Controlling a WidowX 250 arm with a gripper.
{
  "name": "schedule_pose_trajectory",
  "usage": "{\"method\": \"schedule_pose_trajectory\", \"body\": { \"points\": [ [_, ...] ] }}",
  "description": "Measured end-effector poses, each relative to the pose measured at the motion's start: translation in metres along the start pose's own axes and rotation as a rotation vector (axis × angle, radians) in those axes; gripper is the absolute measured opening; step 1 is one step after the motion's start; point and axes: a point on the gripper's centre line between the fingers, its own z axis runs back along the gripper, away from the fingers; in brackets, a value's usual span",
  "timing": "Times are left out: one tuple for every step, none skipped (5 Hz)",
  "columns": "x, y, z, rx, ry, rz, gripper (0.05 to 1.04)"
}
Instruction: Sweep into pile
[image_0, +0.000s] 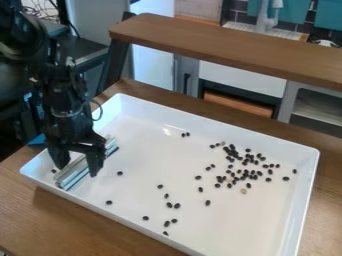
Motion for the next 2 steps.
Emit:
{"method": "schedule_pose_trajectory", "body": {
  "points": [
    [-0.0025,-0.0003,-0.0092,0.043,0.015,0.016,0.687],
    [-0.0098,-0.0072,-0.0138,0.055,0.027,0.005,0.405]
  ]
}}
